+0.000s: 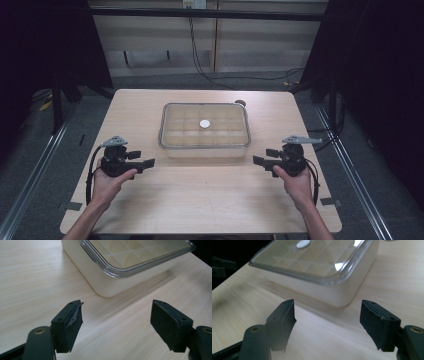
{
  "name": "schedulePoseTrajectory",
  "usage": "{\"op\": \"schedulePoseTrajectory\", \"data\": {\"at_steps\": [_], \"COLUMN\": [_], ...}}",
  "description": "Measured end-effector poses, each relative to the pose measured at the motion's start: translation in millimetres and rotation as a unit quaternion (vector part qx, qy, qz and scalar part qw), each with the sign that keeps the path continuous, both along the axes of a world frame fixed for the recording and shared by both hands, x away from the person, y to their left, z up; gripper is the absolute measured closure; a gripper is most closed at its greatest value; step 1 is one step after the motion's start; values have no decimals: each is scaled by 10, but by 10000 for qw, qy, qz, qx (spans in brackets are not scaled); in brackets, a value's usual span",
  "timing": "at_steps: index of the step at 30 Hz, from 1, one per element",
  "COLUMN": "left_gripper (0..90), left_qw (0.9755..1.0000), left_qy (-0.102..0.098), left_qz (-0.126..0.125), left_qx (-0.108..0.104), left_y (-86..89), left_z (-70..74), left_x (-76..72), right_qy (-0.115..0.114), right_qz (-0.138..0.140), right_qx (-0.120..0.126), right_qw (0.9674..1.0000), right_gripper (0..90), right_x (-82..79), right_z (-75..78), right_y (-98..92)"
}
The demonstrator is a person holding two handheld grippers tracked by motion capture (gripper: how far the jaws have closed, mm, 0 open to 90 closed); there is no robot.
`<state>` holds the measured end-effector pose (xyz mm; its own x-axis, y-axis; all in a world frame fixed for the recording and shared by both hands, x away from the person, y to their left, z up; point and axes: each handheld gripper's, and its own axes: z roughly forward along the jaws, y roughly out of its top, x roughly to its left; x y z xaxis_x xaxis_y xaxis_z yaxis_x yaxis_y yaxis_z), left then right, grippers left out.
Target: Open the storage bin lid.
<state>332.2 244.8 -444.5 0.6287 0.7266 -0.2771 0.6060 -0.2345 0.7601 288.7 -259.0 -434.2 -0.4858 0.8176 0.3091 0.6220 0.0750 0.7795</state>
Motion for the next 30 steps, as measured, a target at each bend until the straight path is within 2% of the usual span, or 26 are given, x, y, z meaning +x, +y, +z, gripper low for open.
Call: {"op": "schedulePoseTrajectory", "data": {"at_steps": [1,3,6,8,10,11,15,17,18,20,22,26,27,30], "left_gripper": [254,243,245,249,259,260,260,272,272,271,269,273,284,283], "left_qw": [10000,10000,10000,10000,10000,9999,9999,9997,9996,9997,9998,10000,10000,10000], "left_qy": [36,51,-30,11,-37,-97,-90,-153,-129,-124,-78,-37,-25,39], "left_qz": [23,2,29,44,58,72,77,76,58,61,94,35,-11,-31], "left_qx": [-52,32,89,32,40,-28,-52,176,226,195,126,-5,48,25], "left_y": [3,-2,-22,-61,-74,-104,-148,-211,-217,-219,-244,-290,-309,-333], "left_z": [5,17,41,88,113,153,193,225,240,257,296,255,233,162], "left_x": [26,85,134,246,277,334,436,545,585,627,739,796,795,799], "right_qy": [-27,-65,-45,12,41,77,85,90,112,130,152,135,149,132], "right_qz": [-19,10,22,43,18,-31,45,105,105,159,181,118,123,77], "right_qx": [-51,-150,-222,-280,-286,-233,-218,-258,-276,-292,-317,-251,-156,-48], "right_qw": [10000,9999,9997,9996,9996,9997,9997,9996,9995,9994,9992,9995,9997,9999], "right_gripper": [272,272,273,248,227,210,202,193,192,192,192,202,203,203], "right_x": [23,83,156,287,336,424,520,603,633,696,760,892,923,993], "right_z": [45,103,130,131,127,123,137,163,172,186,200,191,176,133], "right_y": [6,23,42,72,79,87,118,151,158,164,168,142,128,107]}}
